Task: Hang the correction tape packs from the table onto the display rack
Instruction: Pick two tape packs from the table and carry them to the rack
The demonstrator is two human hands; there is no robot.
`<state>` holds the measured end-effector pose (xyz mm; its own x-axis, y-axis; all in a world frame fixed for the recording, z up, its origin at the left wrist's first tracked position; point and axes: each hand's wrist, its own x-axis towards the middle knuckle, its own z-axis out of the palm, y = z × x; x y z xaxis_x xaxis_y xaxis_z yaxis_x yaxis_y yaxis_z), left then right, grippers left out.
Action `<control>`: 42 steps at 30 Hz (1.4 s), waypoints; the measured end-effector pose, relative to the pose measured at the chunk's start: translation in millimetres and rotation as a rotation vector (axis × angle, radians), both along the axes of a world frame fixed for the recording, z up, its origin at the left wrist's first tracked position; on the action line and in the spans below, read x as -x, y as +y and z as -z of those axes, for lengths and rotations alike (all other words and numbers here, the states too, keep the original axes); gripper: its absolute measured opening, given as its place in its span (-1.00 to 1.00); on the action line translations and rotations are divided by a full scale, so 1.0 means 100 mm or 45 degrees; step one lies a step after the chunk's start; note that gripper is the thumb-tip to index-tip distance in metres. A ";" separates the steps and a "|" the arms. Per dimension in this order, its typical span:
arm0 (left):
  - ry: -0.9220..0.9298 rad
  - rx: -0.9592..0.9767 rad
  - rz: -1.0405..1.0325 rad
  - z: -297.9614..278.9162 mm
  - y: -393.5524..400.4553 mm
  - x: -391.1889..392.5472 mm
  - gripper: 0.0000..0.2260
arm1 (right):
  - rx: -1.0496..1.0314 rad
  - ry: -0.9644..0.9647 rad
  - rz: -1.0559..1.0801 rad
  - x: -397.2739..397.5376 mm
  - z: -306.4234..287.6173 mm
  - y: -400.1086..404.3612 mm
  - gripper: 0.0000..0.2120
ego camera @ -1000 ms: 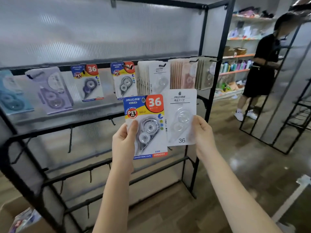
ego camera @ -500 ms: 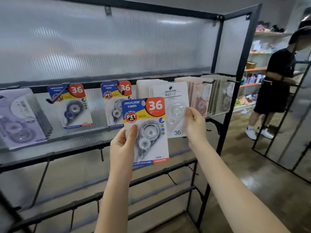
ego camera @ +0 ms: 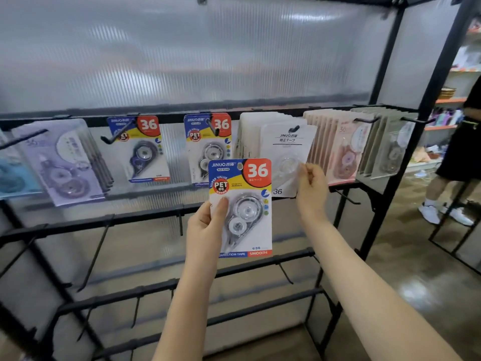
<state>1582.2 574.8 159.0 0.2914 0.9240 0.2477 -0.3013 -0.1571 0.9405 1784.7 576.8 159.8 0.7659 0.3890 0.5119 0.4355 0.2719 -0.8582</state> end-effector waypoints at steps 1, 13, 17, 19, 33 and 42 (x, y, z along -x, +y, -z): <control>-0.006 0.002 -0.021 0.01 -0.02 0.03 -0.87 | 0.003 0.032 -0.015 0.03 0.05 0.00 -0.92; -0.021 -0.145 -0.177 -0.40 -0.08 0.25 -0.87 | 0.691 -0.030 -0.280 0.49 0.68 -0.39 -0.78; 0.048 -0.202 -0.230 -0.50 0.02 0.18 -0.86 | 0.886 -0.347 -0.522 0.67 0.63 -0.39 -0.77; 0.078 -0.198 -0.222 -0.50 0.07 0.14 -0.85 | 0.953 -0.519 -0.553 0.72 0.59 -0.37 -0.78; 0.261 -0.238 -0.198 -0.35 1.00 -0.10 -0.73 | 1.272 -1.297 -0.669 0.90 0.35 0.10 -0.75; 0.435 -0.297 -0.145 -0.33 1.48 -0.10 -0.82 | 1.270 -1.387 -0.679 0.96 0.21 0.34 -0.76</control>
<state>1592.1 722.3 192.4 0.2923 0.8858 0.3604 0.0532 -0.3913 0.9187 1689.1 611.2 138.9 -0.1170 0.9894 0.0865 0.9836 0.1275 -0.1278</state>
